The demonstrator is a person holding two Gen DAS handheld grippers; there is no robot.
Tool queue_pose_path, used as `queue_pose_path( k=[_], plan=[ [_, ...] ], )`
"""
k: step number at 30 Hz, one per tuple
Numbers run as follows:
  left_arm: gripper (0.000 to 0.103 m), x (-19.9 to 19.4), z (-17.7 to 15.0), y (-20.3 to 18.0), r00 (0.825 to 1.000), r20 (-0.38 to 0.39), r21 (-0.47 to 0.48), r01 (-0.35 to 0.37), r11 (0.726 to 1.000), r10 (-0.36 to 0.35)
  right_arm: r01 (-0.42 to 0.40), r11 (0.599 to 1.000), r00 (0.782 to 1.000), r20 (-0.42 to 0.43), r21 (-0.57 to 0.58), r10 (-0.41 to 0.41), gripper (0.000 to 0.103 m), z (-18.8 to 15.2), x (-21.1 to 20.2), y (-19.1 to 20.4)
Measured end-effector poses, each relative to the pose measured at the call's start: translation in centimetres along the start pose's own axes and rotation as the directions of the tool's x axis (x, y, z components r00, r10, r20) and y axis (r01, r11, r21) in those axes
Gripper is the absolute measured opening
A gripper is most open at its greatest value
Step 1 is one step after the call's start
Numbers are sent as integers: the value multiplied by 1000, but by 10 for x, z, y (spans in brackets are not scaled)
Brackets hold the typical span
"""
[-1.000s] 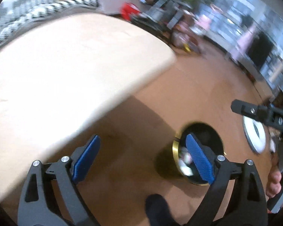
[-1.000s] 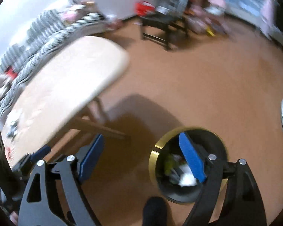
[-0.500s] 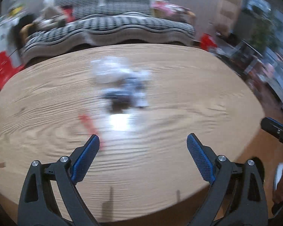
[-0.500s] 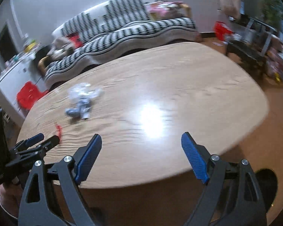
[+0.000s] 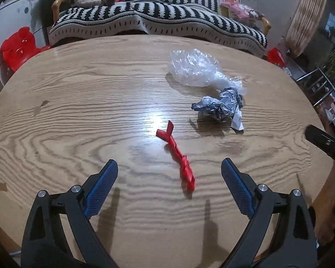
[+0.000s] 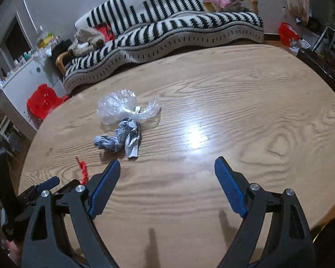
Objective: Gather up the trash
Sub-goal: 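Grasp the red plastic piece with the left tool while the right tool grasps the white paper strip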
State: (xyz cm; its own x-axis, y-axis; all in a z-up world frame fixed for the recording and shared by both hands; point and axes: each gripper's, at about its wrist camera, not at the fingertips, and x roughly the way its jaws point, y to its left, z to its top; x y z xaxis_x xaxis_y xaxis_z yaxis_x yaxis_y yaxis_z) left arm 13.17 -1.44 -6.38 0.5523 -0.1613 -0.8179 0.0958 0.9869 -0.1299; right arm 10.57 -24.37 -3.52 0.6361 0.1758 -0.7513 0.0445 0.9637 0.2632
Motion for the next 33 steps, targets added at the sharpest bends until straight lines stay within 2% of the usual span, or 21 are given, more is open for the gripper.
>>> queue_pose_path(
  k=[5,7,10,13,15,18,19,20,21,22,23,33],
  plan=[
    [91,25,1,1,999,-25,14,-28,1000,28,6,998,1000,-28,-55,-7,83,18,39,7],
    [90,28,1,-3,998,-1,57,-63,996,63,-1,998,1000,-28,-69,-1,83,29,53,7],
    [80,29,0,-6,993,32,98,-113,989,110,-17,996,999,-37,-87,14,83,43,71,3],
    [50,26,0,-10,992,60,115,-117,986,111,-86,990,992,-103,-108,75,83,48,92,8],
    [22,25,2,-13,993,56,121,-113,986,107,-136,984,983,-137,-117,120,83,46,99,16],
    [7,25,4,-13,994,45,116,-106,988,101,-143,970,980,-164,-196,111,76,40,108,34],
    [7,25,4,-13,994,42,112,-102,988,98,-141,965,982,-155,-220,108,67,38,109,39],
    [7,25,5,-12,995,37,105,-96,990,93,-148,962,982,-152,-229,114,46,37,108,41],
    [7,25,6,-12,996,32,102,-91,991,88,-162,958,979,-161,-235,126,28,36,108,44],
    [7,24,6,-10,996,25,98,-83,992,81,-183,957,973,-179,-224,144,17,34,108,44],
    [6,24,6,-9,997,18,95,-77,993,76,-190,958,972,-176,-214,154,13,32,105,42],
    [6,11,10,5,999,-2,31,-52,998,53,-172,957,980,-142,-236,141,12,8,50,29]
  ],
)
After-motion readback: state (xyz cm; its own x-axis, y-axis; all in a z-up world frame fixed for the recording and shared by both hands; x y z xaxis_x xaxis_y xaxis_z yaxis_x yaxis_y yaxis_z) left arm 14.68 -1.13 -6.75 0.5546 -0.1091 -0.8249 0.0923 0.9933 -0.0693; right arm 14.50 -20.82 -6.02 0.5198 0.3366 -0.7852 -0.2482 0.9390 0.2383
